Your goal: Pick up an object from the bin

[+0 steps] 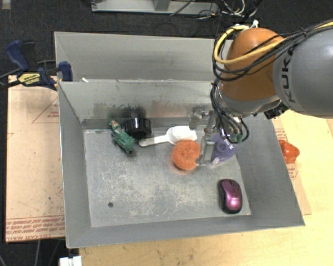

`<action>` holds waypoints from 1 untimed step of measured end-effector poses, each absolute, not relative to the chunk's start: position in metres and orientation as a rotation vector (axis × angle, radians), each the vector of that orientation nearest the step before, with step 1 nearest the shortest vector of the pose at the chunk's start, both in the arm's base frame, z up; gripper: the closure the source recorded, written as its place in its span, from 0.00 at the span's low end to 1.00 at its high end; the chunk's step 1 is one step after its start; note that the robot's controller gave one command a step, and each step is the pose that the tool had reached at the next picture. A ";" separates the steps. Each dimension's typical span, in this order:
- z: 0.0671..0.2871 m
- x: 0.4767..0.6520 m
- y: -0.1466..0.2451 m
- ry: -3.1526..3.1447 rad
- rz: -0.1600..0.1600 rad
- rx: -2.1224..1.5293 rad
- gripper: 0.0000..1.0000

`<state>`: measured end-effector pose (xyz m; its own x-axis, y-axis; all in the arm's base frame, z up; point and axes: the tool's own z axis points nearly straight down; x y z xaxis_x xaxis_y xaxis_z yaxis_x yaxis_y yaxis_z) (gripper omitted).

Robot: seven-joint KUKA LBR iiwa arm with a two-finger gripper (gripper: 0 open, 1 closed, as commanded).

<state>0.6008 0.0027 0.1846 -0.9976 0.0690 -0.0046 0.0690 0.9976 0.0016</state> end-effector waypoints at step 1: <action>0.154 0.590 0.003 3.146 0.001 0.023 0.00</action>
Offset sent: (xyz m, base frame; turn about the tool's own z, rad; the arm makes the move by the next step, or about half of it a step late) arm 0.0001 -0.0050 -0.0490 0.0080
